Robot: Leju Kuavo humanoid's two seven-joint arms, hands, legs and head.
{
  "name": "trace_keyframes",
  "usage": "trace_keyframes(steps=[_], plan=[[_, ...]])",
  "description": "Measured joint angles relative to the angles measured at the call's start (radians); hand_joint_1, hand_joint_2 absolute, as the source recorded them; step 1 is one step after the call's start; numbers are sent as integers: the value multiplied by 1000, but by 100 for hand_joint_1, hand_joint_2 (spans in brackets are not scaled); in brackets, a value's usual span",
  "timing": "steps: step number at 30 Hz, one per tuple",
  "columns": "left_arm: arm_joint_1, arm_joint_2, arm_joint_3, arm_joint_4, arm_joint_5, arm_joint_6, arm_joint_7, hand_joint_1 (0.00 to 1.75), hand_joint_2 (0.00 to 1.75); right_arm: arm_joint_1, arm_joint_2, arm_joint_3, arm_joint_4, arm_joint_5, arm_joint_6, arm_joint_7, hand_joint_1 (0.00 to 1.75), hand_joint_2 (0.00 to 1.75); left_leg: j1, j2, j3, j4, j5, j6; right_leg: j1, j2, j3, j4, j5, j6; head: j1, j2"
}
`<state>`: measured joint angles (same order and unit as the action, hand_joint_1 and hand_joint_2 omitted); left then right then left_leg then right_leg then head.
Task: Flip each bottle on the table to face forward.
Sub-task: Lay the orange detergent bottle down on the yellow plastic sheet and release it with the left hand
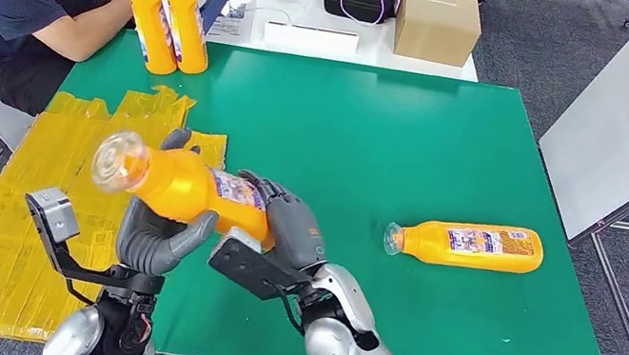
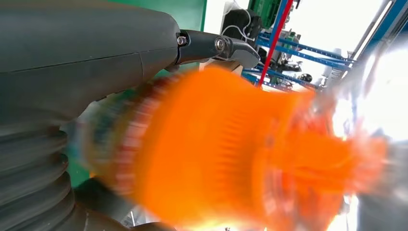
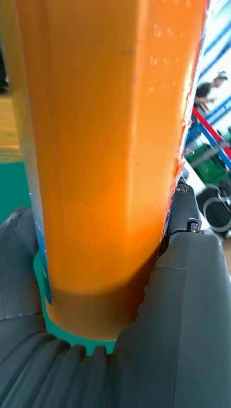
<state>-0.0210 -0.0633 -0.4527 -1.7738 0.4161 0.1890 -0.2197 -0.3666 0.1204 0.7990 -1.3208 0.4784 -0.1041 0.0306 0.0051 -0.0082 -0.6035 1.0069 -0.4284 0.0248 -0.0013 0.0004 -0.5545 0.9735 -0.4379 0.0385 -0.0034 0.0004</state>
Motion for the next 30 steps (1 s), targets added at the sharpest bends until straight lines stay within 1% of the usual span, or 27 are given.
trace_keyframes(steps=[2,6,12,26,27,28,30], plan=[[-1,0,-2,2,0,7,0,0,175,0,4,31,7,6,-2,0,175,175,0,0,0,0,0,0,0,0,0,0,0,0,0,0],[-1,0,-5,6,0,11,0,175,175,0,9,67,20,3,-19,0,175,175,0,0,0,0,0,0,0,0,0,0,0,0,0,0],[1,0,-8,12,2,18,-8,175,175,-1,10,85,35,-11,-30,0,175,175,0,0,0,0,0,0,0,0,0,0,0,0,0,0],[3,1,-10,21,11,16,-39,175,175,-1,7,87,53,-12,-54,2,175,175,0,0,0,0,0,0,0,0,0,0,0,0,0,0],[4,1,-10,21,11,16,-41,175,175,-1,6,87,55,-11,-57,2,170,175,0,0,0,0,0,0,0,0,0,0,0,0,0,0],[5,2,-11,21,11,16,-43,175,175,-1,6,87,56,-10,-60,2,127,175,0,0,0,0,0,0,0,0,-1,0,0,0,0,0],[7,3,-12,21,3,17,-51,175,175,-1,4,86,59,-2,-72,5,40,87,0,0,0,0,0,0,0,0,-1,0,0,0,0,0]])
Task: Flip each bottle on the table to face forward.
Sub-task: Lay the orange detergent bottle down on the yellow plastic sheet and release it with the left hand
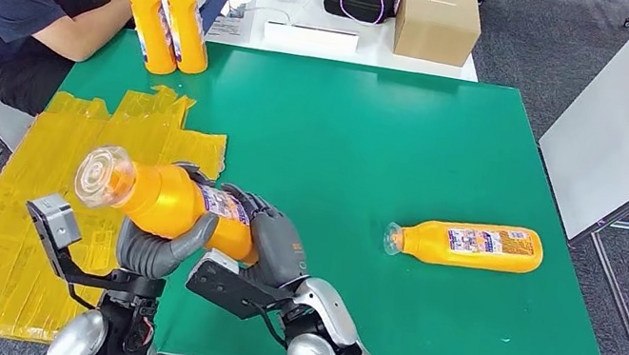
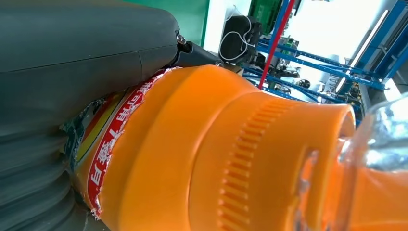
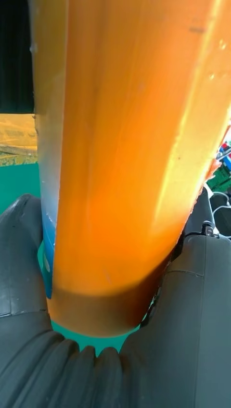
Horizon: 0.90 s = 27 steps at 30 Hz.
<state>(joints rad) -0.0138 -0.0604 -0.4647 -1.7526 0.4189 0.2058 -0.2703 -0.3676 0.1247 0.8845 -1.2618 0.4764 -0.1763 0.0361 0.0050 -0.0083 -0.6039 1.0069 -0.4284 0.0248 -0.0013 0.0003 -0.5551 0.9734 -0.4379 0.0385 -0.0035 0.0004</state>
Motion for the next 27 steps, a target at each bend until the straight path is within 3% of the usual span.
trace_keyframes(steps=[1,2,4,6,12,15,18,22,27], plan=[[2,1,0,-1,-13,2,-9,175,175,0,-1,-2,1,11,-10,5,1,44,0,0,0,0,0,0,0,0,0,0,0,0,0,0],[6,1,0,-4,-40,8,-20,175,175,0,-3,-5,2,29,-20,14,0,0,0,0,0,0,0,0,0,0,0,0,0,0,0,0],[13,3,3,-23,-175,44,-37,175,175,3,-15,-18,4,82,-32,44,0,0,0,0,0,0,0,0,0,0,0,0,0,0,0,0],[23,5,24,-54,-434,102,-21,175,175,12,-38,-49,4,143,-21,73,0,0,0,-1,0,0,0,0,0,-1,0,0,0,0,0,0],[69,1,164,-121,-1146,160,119,175,175,100,-109,-200,-70,294,42,93,0,0,0,-2,0,0,0,0,0,-2,0,0,0,0,0,0],[99,-6,243,-124,-1452,143,213,175,175,170,-149,-304,-173,329,71,97,0,0,0,-2,-1,0,0,0,0,-3,0,0,0,0,0,0],[115,-6,309,-105,-1636,86,286,175,175,227,-185,-418,-282,339,100,88,0,0,0,-2,-1,0,0,0,0,-2,-1,0,0,0,0,0],[116,6,347,-49,-1721,17,336,175,175,270,-217,-526,-377,342,126,77,0,175,0,-2,-1,0,0,0,0,-2,-1,0,0,0,0,0],[88,50,349,76,-1771,-106,390,175,175,283,-247,-591,-412,349,134,76,0,175,0,-1,0,0,0,0,0,-2,0,0,0,0,0,0]])
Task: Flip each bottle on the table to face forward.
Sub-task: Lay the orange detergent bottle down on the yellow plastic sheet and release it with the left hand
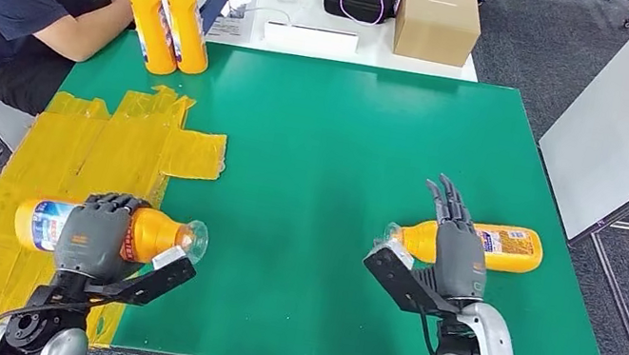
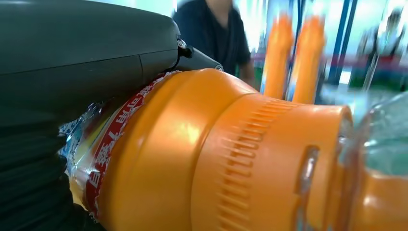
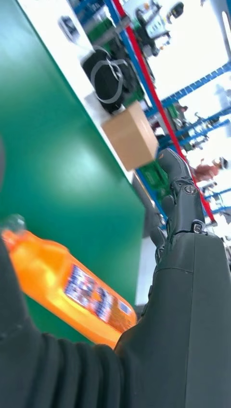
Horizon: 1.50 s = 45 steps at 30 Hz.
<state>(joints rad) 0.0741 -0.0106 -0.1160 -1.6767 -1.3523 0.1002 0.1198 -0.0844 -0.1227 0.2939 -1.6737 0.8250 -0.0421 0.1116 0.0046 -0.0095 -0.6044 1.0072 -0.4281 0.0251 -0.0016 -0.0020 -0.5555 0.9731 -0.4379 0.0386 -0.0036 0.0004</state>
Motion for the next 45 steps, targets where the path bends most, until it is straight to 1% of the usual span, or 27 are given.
trace_keyframes(steps=[3,8,9,12,13,20,22,26,30,34,38,45], plan=[[-24,26,-3,91,0,-36,8,175,175,-3,-15,-21,0,3,9,1,0,175,0,0,0,0,0,0,0,0,0,0,0,0,0,0],[-60,54,-10,199,23,-82,19,175,175,-14,-29,-38,9,-4,22,5,0,175,0,0,0,0,0,0,0,0,0,0,0,0,0,0],[-67,57,-12,213,25,-84,19,158,175,-15,-31,-40,11,-5,24,5,0,175,0,0,0,0,0,0,0,0,0,0,0,0,0,0],[-86,66,-18,246,32,-88,20,27,175,-19,-36,-43,18,-6,27,5,0,175,0,0,0,0,0,0,0,0,1,0,0,0,0,0],[-90,68,-19,253,40,-90,20,0,175,-19,-38,-44,19,-5,27,6,0,175,0,0,0,0,0,0,0,0,1,0,0,0,0,0],[-93,74,-18,265,189,-120,-7,0,175,-21,-67,-77,39,4,32,14,0,175,0,-1,1,0,1,0,0,0,2,0,0,0,0,0],[-89,74,-16,258,256,-127,-23,0,175,-22,-79,-88,47,12,42,16,0,175,0,-1,1,0,1,0,0,0,2,0,0,0,0,0],[-66,74,2,214,429,-152,-51,0,175,-20,-111,-115,84,34,68,25,0,175,0,-2,1,0,1,0,0,-1,2,0,0,0,0,0],[-16,67,29,138,560,-139,-89,0,175,-4,-140,-148,126,59,68,25,0,175,-1,-2,0,0,1,1,0,-1,1,0,0,0,0,0],[16,58,51,70,606,-132,-104,0,175,4,-157,-169,149,65,69,23,0,175,0,-1,0,0,0,0,0,-1,1,0,0,0,0,0],[38,38,72,20,664,-117,-134,0,175,10,-164,-183,160,71,79,23,0,175,0,-1,0,0,0,0,0,-1,0,0,0,0,0,0],[55,18,91,-25,675,-115,-141,0,175,14,-172,-191,173,72,82,23,0,175,0,-1,0,0,1,0,0,-1,0,0,0,0,0,0]])
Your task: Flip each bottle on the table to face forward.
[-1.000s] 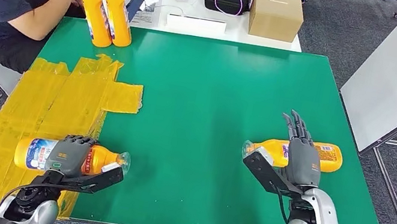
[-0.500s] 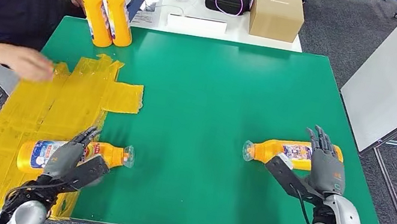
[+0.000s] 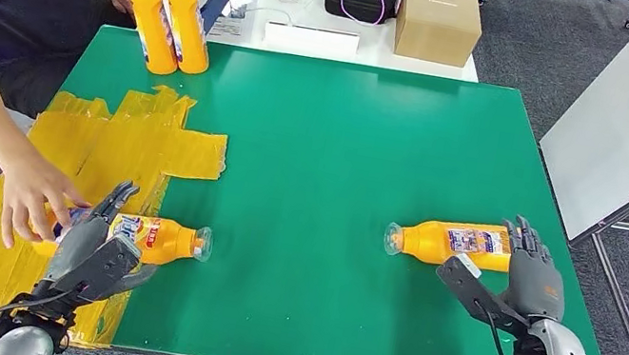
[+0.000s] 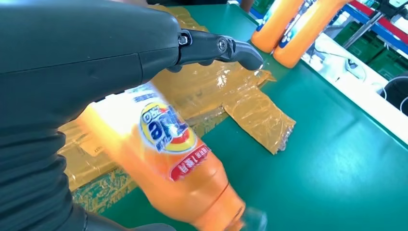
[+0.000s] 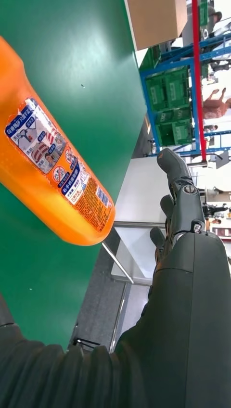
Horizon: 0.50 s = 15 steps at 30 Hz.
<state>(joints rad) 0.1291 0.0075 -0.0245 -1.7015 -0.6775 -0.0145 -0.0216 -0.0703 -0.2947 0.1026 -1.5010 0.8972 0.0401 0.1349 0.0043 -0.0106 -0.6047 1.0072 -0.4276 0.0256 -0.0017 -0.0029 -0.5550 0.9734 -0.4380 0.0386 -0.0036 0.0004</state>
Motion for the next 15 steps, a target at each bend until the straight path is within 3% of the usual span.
trace_keyframes(steps=[15], plan=[[10,-15,12,-22,38,12,-23,0,175,0,-1,-1,10,6,8,0,0,175,0,0,0,0,0,0,0,0,0,0,0,0,0,0]])
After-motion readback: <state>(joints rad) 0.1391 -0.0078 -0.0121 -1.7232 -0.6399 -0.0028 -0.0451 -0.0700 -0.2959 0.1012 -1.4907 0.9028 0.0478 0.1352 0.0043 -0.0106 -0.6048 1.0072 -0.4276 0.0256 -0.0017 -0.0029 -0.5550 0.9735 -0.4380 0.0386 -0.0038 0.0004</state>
